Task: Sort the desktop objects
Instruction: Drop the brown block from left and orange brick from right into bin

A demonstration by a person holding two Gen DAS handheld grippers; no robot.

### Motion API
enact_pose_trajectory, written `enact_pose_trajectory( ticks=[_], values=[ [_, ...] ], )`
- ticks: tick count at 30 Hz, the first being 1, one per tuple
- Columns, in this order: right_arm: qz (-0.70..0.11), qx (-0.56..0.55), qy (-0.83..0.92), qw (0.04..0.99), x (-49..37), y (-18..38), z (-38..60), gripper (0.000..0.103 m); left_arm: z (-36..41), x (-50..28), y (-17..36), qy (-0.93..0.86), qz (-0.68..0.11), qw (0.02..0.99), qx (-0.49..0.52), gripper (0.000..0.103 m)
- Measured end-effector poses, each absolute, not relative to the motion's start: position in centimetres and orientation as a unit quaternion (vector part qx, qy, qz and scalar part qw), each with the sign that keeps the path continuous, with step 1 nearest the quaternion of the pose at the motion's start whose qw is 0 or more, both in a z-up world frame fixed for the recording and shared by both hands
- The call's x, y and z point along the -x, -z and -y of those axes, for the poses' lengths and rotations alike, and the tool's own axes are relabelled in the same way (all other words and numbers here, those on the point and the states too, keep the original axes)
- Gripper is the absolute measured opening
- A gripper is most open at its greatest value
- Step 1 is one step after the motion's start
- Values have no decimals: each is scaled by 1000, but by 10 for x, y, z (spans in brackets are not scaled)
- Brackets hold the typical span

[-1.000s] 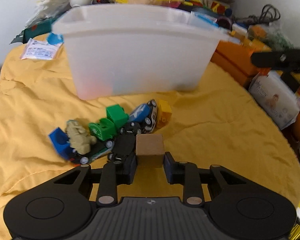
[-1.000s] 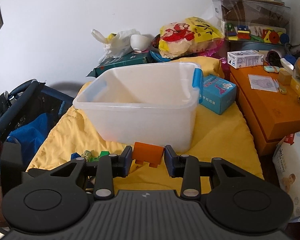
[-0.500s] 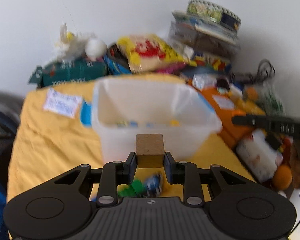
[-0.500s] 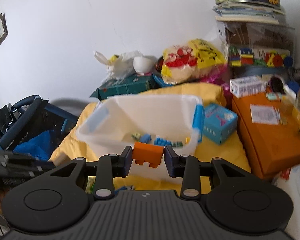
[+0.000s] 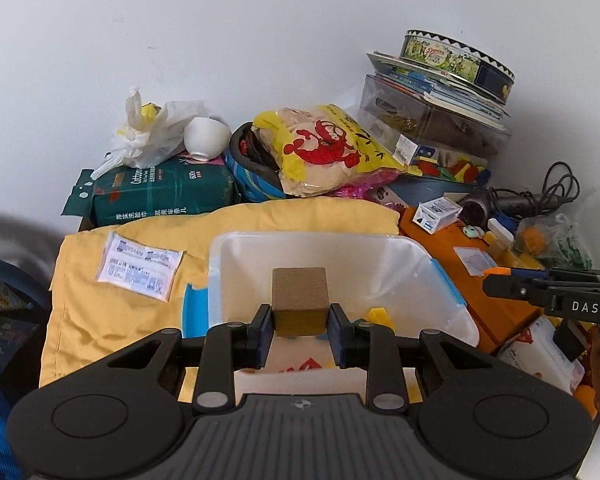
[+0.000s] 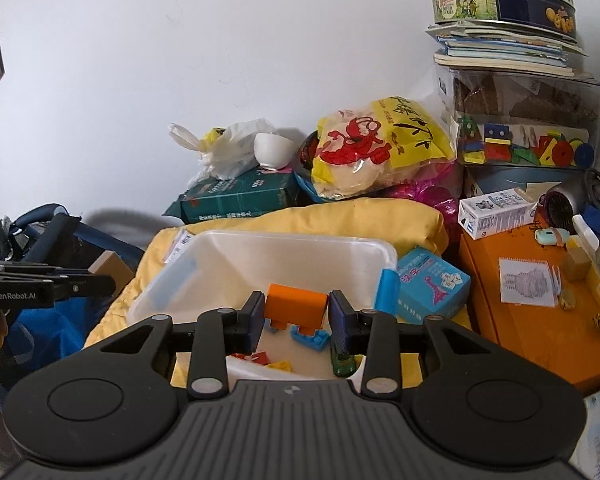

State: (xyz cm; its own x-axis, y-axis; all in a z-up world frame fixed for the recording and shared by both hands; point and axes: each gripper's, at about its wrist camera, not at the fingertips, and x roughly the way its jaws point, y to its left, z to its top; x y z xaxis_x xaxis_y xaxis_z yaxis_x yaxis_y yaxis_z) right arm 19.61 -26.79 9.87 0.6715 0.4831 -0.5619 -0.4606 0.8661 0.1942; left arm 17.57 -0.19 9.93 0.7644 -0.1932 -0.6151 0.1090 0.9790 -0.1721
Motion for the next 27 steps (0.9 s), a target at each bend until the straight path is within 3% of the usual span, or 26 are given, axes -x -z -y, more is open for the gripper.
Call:
enact_pose_trajectory(
  ticks=[8, 9, 10, 11, 12, 14, 21, 27],
  values=[
    [-341, -7, -247, 907, -229, -89, 259, 38, 12, -206, -100, 76, -344, 934, 48, 33],
    [-345, -5, -245, 906, -233, -87, 257, 39, 14, -210, -98, 74, -348, 933, 48, 34],
    [-350, -1, -243, 905, -238, -84, 254, 40, 14, -215, -95, 73, -356, 930, 49, 43],
    [-351, 3, -240, 905, -242, -83, 252, 43, 14, -219, -91, 65, -364, 928, 48, 51],
    [-354, 8, -235, 905, -246, -81, 250, 53, 15, -220, -88, 56, -365, 928, 43, 53],
    [-353, 12, -228, 907, -249, -77, 249, 62, 16, -214, -84, 49, -362, 931, 28, 53],
    [-346, -4, -247, 905, -213, -68, 260, 62, 2, -154, -53, 66, -355, 932, 15, 53],
    [-337, 21, -279, 899, -153, -44, 255, 62, -10, -104, 4, 58, -402, 914, 16, 53]
  ],
)
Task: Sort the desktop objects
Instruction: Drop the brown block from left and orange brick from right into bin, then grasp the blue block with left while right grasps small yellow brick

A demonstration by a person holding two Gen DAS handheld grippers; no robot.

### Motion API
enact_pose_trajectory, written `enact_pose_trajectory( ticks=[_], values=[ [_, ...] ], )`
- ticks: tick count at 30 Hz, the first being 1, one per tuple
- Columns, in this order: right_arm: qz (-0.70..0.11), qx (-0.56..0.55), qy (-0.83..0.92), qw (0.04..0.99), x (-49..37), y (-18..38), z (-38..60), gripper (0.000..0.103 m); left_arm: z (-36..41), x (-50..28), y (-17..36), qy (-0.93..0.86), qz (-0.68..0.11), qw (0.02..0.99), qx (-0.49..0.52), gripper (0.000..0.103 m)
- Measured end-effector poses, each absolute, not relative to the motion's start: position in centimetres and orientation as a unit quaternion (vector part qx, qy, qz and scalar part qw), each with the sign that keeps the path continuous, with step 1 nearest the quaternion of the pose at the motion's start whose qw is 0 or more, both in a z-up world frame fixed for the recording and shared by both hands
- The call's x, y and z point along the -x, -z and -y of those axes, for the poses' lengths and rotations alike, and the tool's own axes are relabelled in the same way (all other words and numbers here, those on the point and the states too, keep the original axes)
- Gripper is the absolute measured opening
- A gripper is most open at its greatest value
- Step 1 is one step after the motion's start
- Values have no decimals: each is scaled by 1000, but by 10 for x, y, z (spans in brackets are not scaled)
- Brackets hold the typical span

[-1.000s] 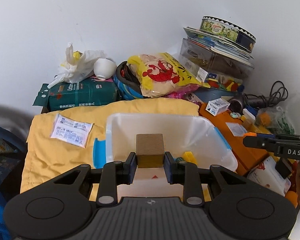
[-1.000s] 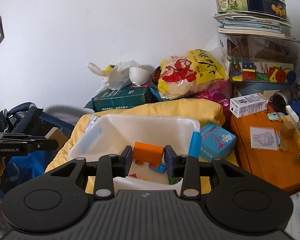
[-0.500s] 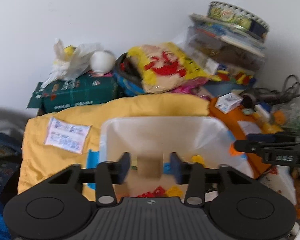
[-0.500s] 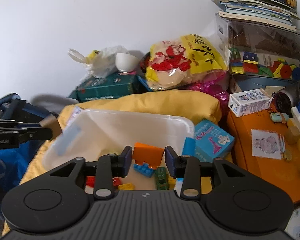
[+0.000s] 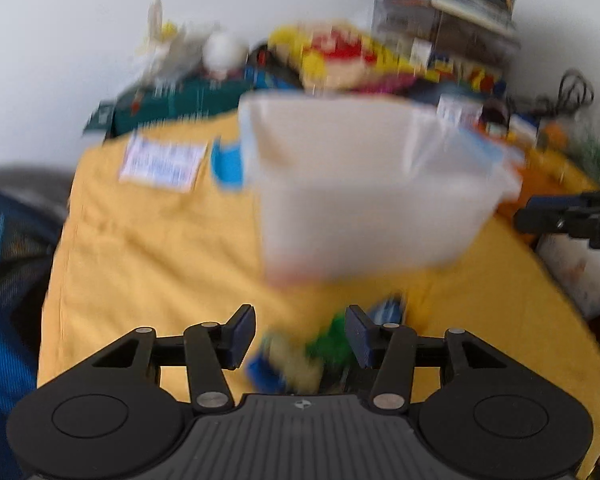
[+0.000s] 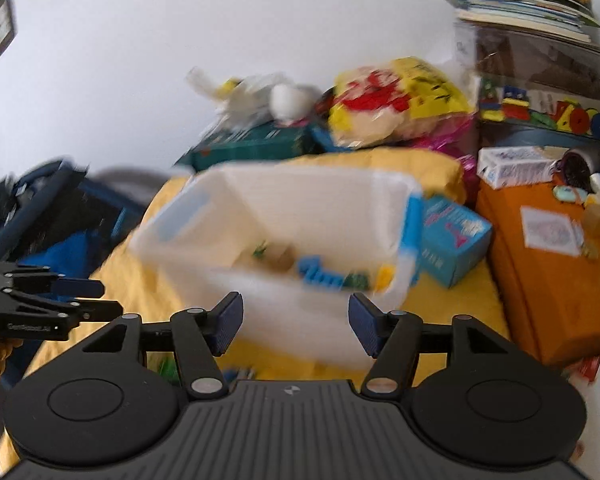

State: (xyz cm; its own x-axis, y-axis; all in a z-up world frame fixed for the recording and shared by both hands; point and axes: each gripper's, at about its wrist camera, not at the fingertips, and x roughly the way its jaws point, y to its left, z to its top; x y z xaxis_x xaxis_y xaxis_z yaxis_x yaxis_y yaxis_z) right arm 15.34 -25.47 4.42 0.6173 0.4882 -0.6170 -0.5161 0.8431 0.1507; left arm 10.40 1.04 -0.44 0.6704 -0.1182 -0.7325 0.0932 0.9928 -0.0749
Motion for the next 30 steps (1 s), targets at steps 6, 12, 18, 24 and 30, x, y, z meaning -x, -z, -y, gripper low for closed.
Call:
enact_pose_trajectory(
  ticks=[6, 12, 18, 24, 30],
  values=[
    [-381, 39, -285, 879, -130, -2, 234, 55, -22, -100, 50, 22, -437, 899, 17, 53],
    [-393, 53, -282, 874, -126, 18, 214, 52, -25, -117, 60, 19, -434, 900, 34, 43],
    [-400, 57, -265, 876, -134, 29, 204, 52, -13, -126, 74, 15, -449, 893, 10, 36],
    [-418, 58, -250, 872, -146, 47, 188, 52, -13, -129, 79, 25, -452, 892, 12, 22],
    [-443, 47, -240, 863, -157, 66, 181, 24, -16, -120, 74, 32, -441, 897, 8, 22]
  ],
)
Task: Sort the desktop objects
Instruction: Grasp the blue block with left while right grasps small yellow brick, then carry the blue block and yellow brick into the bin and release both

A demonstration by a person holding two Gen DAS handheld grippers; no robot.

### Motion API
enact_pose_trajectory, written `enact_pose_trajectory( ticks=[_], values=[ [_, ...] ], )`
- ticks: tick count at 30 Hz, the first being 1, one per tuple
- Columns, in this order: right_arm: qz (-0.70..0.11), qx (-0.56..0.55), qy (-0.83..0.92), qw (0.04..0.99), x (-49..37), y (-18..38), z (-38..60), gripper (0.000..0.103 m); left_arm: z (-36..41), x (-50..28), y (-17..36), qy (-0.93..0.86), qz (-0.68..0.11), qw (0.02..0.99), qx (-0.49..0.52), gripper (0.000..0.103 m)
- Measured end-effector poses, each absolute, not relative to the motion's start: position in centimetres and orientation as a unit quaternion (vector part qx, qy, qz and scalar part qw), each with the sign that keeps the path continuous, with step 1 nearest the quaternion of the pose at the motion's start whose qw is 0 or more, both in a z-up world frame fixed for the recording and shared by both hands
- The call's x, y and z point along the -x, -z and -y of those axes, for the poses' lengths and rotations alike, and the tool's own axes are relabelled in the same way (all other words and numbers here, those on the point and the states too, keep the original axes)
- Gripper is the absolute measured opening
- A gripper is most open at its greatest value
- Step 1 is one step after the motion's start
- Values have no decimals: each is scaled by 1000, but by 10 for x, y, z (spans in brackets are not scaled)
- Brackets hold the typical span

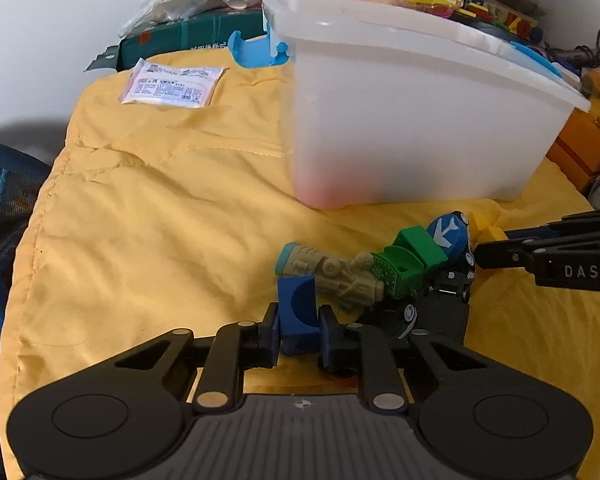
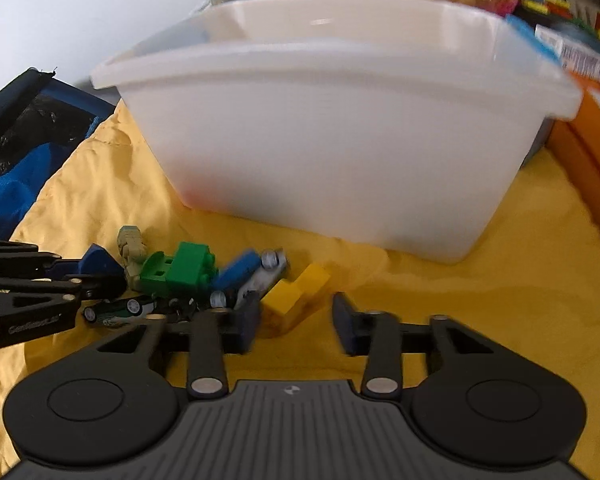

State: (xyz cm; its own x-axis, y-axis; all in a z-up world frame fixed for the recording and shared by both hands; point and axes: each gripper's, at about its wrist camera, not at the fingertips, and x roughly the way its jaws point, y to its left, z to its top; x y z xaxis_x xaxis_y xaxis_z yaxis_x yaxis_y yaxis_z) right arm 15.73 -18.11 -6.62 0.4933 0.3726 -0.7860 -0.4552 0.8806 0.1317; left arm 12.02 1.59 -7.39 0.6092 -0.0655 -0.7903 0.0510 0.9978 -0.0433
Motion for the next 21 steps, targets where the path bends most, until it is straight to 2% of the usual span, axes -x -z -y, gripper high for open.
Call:
enact_pose_trajectory(
  ticks=[7, 21],
  values=[
    [-430, 33, -257, 865, -149, 55, 197, 24, -22, -104, 53, 48, -414, 909, 30, 22],
    [-364, -9, -274, 890, -117, -12, 240, 24, -8, -89, -16, 80, -356, 929, 55, 22]
  ],
)
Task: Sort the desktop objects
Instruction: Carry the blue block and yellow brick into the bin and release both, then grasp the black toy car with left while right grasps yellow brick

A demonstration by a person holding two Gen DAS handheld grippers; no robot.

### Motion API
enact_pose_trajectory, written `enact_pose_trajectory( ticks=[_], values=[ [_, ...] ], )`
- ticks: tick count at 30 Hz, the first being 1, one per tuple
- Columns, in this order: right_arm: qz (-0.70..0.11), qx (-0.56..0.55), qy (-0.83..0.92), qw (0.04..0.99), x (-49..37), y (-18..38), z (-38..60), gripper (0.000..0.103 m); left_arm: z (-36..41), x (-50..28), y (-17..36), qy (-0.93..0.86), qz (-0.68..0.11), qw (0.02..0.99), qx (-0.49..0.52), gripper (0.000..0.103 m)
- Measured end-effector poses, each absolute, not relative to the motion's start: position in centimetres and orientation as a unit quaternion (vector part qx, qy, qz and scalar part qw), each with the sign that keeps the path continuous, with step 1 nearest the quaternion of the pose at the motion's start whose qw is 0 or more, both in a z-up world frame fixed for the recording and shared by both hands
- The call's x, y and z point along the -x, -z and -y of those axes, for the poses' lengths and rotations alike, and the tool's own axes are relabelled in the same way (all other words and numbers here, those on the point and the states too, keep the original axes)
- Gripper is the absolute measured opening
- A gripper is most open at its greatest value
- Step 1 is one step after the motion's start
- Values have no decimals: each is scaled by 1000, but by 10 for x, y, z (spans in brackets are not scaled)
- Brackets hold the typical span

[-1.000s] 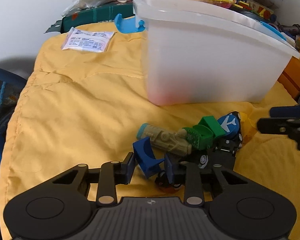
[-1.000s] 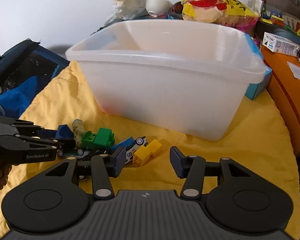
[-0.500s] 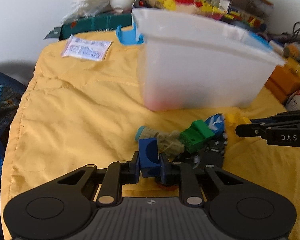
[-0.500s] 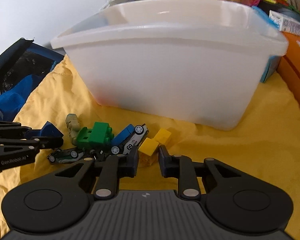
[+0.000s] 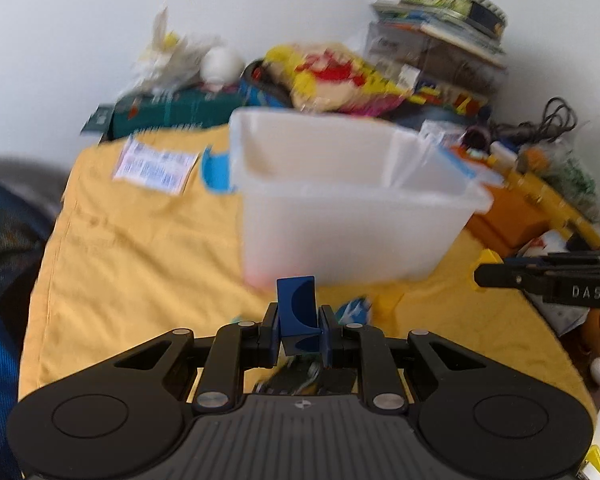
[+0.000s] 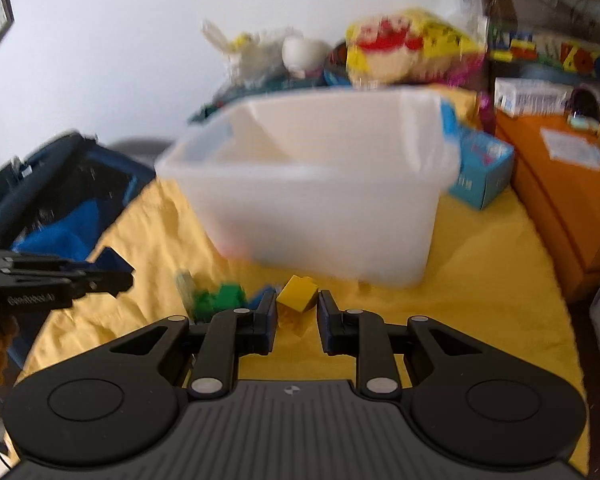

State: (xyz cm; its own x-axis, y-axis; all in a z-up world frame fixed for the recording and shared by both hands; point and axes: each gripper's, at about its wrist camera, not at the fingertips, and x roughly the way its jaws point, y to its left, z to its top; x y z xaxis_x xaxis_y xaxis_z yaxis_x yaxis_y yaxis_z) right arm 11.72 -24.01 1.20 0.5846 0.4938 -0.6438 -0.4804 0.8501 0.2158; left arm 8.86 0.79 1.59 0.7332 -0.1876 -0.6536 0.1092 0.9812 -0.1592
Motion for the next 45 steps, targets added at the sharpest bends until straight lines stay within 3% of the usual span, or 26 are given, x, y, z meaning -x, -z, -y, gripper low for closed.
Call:
enact_pose_trajectory(
  ticks=[12, 28, 30, 31, 32, 33, 35, 41, 45],
  values=[
    [-302, -31, -258, 917, -172, -95, 267, 24, 4, -145, -91, 100, -311, 944, 50, 22],
    [-336, -9, -249, 908, -230, -93, 255, 24, 17, -215, -106, 94, -339, 935, 41, 23],
    [-348, -20, -249, 904, -238, -90, 253, 25, 18, -223, -102, 86, -347, 933, 44, 27],
    [-353, -22, -246, 902, -241, -88, 251, 25, 19, -226, -100, 77, -353, 931, 43, 39],
    [-357, -18, -243, 902, -244, -86, 249, 28, 19, -228, -98, 67, -354, 932, 42, 46],
    [-361, -11, -239, 902, -248, -84, 246, 42, 18, -229, -96, 60, -353, 933, 39, 47],
    [-361, -2, -231, 904, -250, -81, 243, 56, 16, -225, -91, 56, -351, 934, 35, 47],
    [-349, -7, -247, 904, -226, -75, 252, 55, 5, -168, -68, 91, -337, 937, 10, 47],
    [-339, -3, -277, 899, -184, -64, 255, 54, -3, -116, -25, 102, -363, 926, -5, 47]
  ],
)
